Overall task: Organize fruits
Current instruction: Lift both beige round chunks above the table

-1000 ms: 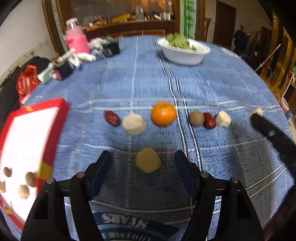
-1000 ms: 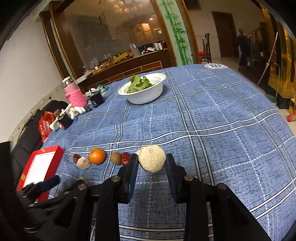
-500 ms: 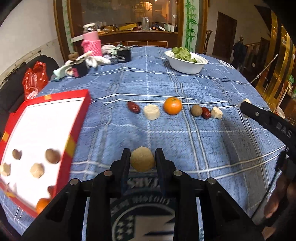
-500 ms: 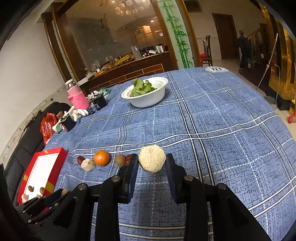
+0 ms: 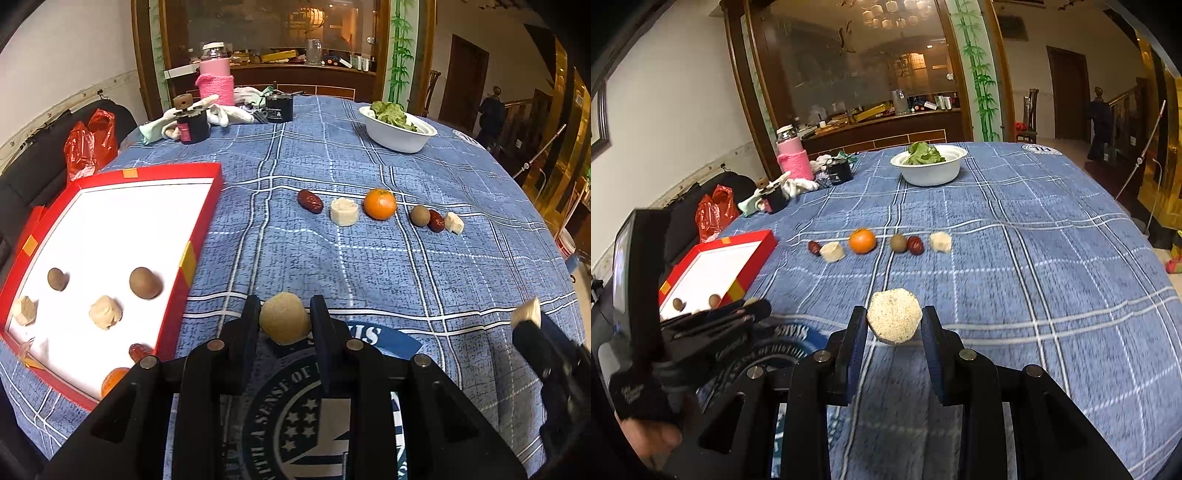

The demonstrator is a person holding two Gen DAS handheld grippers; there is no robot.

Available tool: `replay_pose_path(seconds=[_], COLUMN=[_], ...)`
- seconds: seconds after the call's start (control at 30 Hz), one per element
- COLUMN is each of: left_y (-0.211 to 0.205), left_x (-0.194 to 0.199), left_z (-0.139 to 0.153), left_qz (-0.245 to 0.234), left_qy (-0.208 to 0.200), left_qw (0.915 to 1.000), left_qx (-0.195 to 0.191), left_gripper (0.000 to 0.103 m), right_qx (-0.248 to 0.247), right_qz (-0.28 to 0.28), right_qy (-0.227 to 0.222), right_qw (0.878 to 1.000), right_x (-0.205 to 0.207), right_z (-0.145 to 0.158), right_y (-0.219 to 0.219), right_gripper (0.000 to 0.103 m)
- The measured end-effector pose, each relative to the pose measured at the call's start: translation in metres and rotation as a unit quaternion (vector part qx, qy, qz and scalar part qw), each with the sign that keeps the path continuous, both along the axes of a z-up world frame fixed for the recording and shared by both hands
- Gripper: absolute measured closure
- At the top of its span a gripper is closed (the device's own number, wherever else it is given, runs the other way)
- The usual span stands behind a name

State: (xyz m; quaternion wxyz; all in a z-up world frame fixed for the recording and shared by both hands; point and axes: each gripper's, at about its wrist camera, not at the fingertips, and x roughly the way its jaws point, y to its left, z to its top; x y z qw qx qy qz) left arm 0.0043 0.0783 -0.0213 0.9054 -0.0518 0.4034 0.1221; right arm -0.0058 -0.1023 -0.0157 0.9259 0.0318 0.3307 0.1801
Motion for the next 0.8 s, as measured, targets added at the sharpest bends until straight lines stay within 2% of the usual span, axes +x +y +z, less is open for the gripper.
replay_pose_path(seconds=[0.37, 0.8], left_y=[0.011, 0.009], left_x=[-0.001, -0.006], left_z=[-0.011, -0.007], left_qz=[0.01, 0.012], left_qy=[0.007, -0.005], left_qw=[0.9999, 0.9999], left_qx=[-0.006, 0.001], left_gripper=[0.078, 0.078], right_qx=[-0.002, 0.007], right_qz=[0.005, 0.001], right_qy=[-0.003, -0.001], right_qw=[1.0, 1.0], right_x=[-0.015, -0.014], right_z=[-0.004, -0.005], right_y=[0.012, 0.009], right_gripper=[0.072, 0.072])
